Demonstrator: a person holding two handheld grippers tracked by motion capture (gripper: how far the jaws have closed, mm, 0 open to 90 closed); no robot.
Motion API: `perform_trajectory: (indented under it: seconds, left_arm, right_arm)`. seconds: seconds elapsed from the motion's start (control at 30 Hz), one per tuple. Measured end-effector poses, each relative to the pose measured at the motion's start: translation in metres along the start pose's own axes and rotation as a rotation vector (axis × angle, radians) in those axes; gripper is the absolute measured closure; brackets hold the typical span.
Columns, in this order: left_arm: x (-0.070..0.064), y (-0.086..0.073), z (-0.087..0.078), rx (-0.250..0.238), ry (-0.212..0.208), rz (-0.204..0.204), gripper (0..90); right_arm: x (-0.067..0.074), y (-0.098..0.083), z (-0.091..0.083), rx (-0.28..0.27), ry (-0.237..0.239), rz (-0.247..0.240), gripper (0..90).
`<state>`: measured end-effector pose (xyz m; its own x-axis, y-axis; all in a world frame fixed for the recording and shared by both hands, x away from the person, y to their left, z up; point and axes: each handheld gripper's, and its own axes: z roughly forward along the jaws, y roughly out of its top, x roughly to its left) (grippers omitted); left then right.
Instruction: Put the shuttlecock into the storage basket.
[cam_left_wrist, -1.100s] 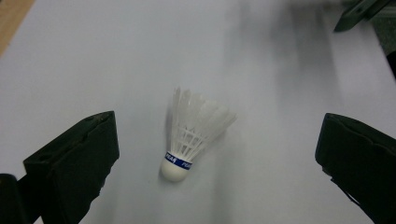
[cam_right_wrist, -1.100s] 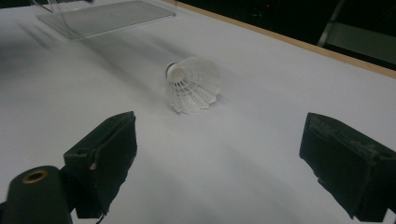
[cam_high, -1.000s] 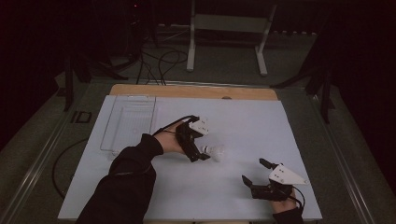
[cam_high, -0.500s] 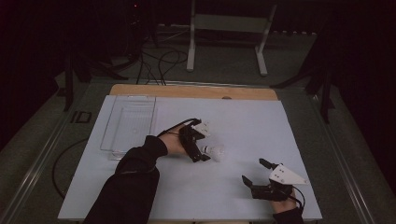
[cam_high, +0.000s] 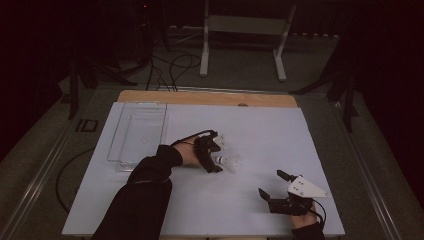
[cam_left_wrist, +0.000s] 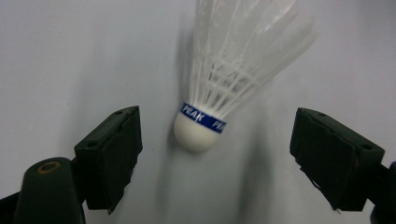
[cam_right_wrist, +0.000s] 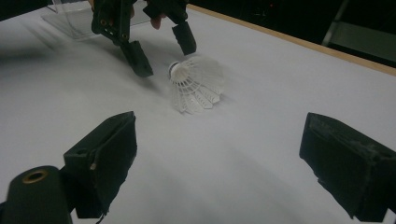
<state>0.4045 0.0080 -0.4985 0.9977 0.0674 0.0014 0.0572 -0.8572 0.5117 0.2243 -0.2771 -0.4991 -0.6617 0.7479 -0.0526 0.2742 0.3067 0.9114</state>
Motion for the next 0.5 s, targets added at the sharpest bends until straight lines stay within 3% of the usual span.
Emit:
perform_trajectory:
  seconds: [0.27, 0.5]
  left_arm:
    - [0.0038, -0.0004, 0.0057, 0.008, -0.012, 0.014, 34.4]
    - [0.0048, 0.0019, 0.0097, 0.029, -0.035, 0.051, 48.0]
  right_arm:
    - [0.0001, -0.0002, 0.0008, 0.002, 0.001, -0.004, 11.3]
    - [0.0002, -0.0005, 0.0014, 0.005, 0.005, -0.002, 11.3]
